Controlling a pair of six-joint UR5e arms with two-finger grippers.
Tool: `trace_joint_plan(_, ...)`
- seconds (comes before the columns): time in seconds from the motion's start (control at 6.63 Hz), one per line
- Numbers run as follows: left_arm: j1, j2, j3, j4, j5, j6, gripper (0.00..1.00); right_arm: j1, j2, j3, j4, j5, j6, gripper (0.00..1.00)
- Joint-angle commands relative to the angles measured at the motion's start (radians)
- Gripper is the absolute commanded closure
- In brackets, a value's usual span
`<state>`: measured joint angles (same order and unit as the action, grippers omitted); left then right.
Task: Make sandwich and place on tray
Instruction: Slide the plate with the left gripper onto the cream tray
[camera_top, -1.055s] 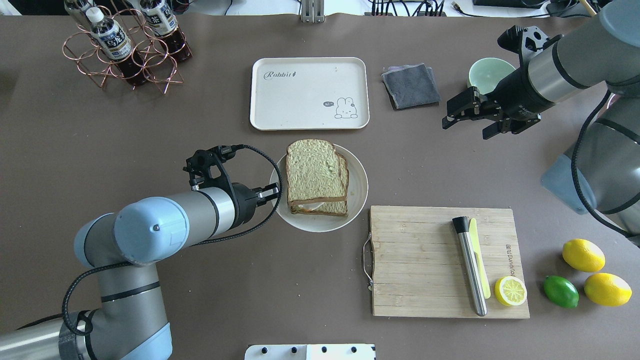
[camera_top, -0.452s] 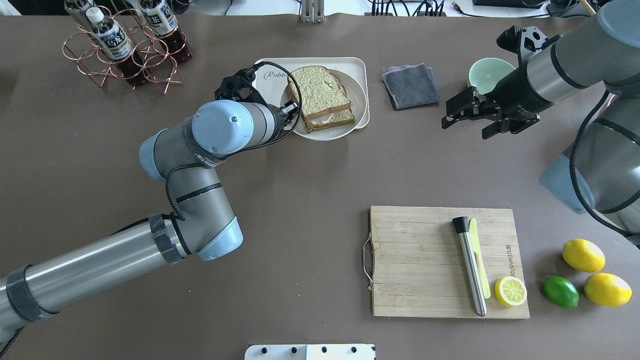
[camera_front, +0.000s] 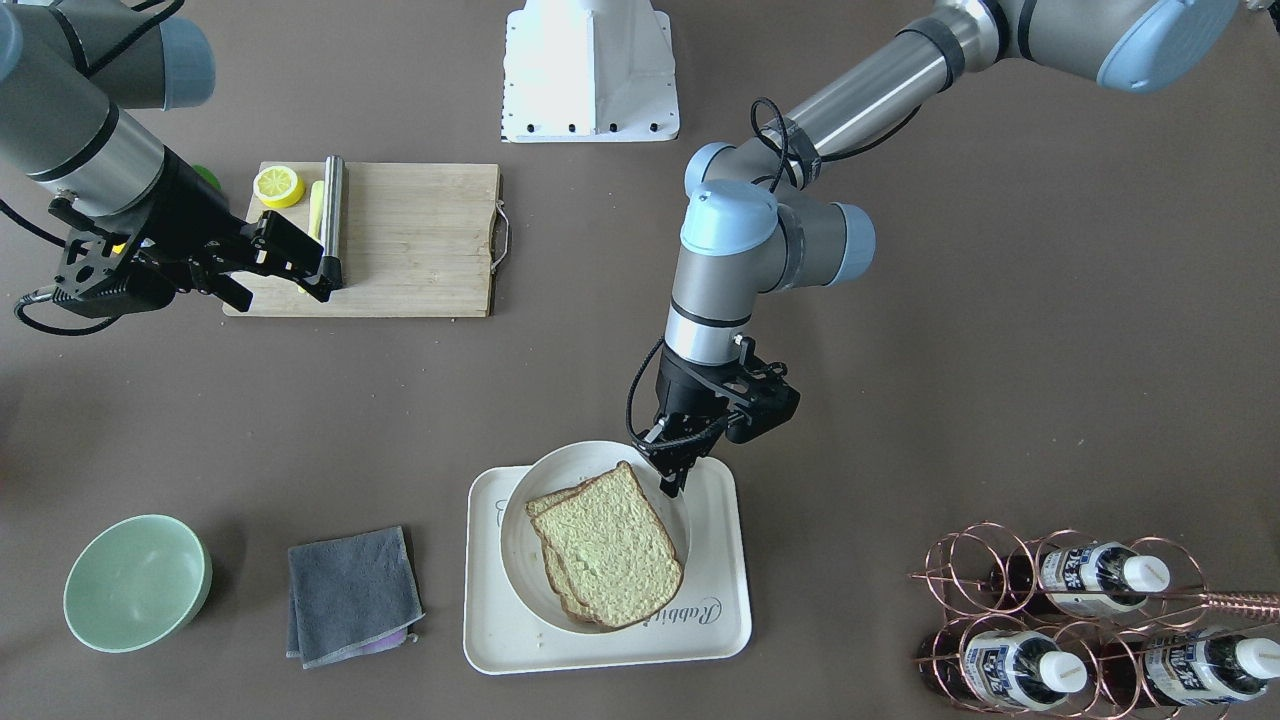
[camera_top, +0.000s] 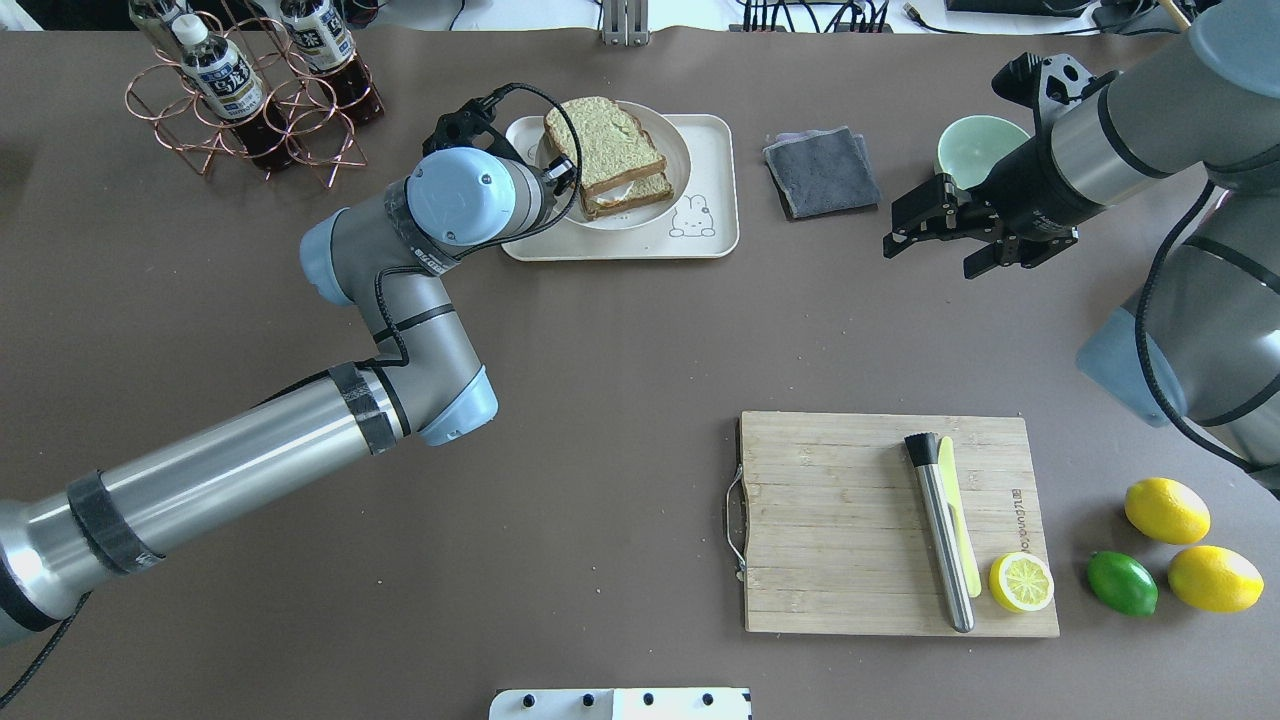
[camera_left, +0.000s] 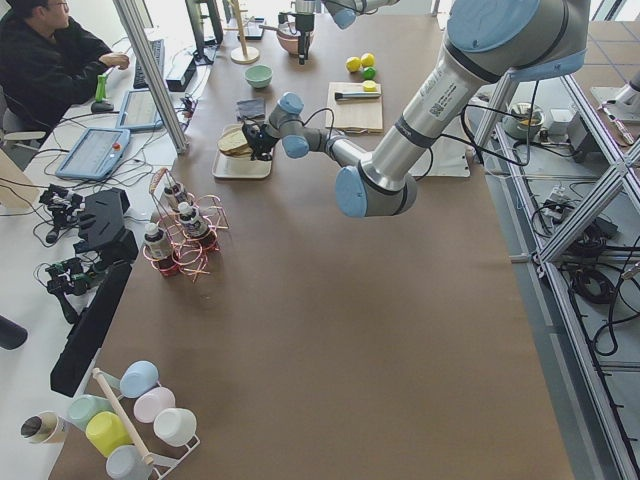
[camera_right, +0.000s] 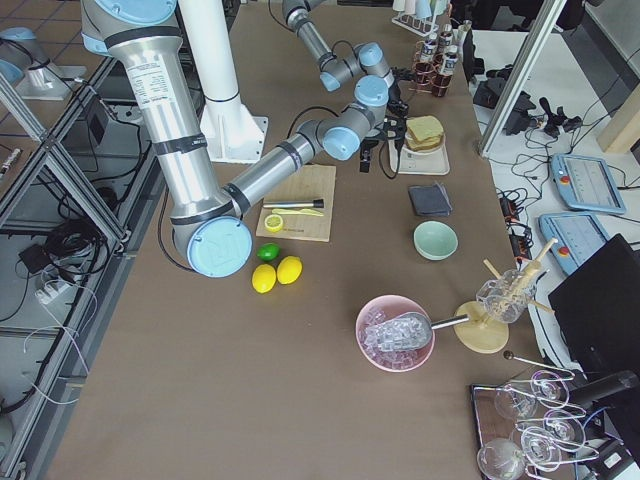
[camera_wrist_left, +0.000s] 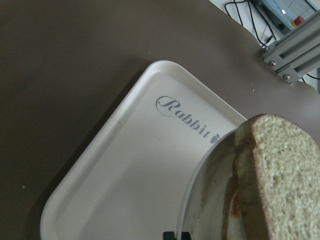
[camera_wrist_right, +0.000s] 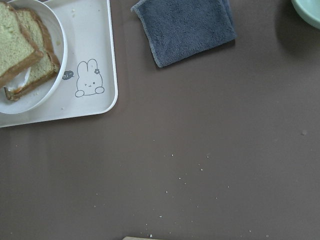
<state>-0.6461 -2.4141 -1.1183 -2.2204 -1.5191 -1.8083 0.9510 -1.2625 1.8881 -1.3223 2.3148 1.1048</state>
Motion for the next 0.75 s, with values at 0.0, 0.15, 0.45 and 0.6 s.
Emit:
trace_joint_plan(0.0,0.008,-0.006,0.025,-0.021,0.000,-0.002,1.00,0.000,0.000,-0.003,0.000,0.000,0.000,0.00)
trace_joint_plan(0.15,0.014,-0.007,0.023,-0.021,0.002,0.000,0.85,0.000,0.000,-0.004,-0.002,-0.002,0.000,0.00)
trace_joint_plan(0.45,0.014,-0.003,0.023,-0.021,0.008,0.006,0.35,-0.001,0.000,-0.004,-0.002,-0.002,0.000,0.00)
trace_joint_plan(0.6,0.008,0.001,0.015,-0.021,0.002,0.014,0.39,-0.003,0.002,-0.003,0.000,-0.002,0.000,0.00)
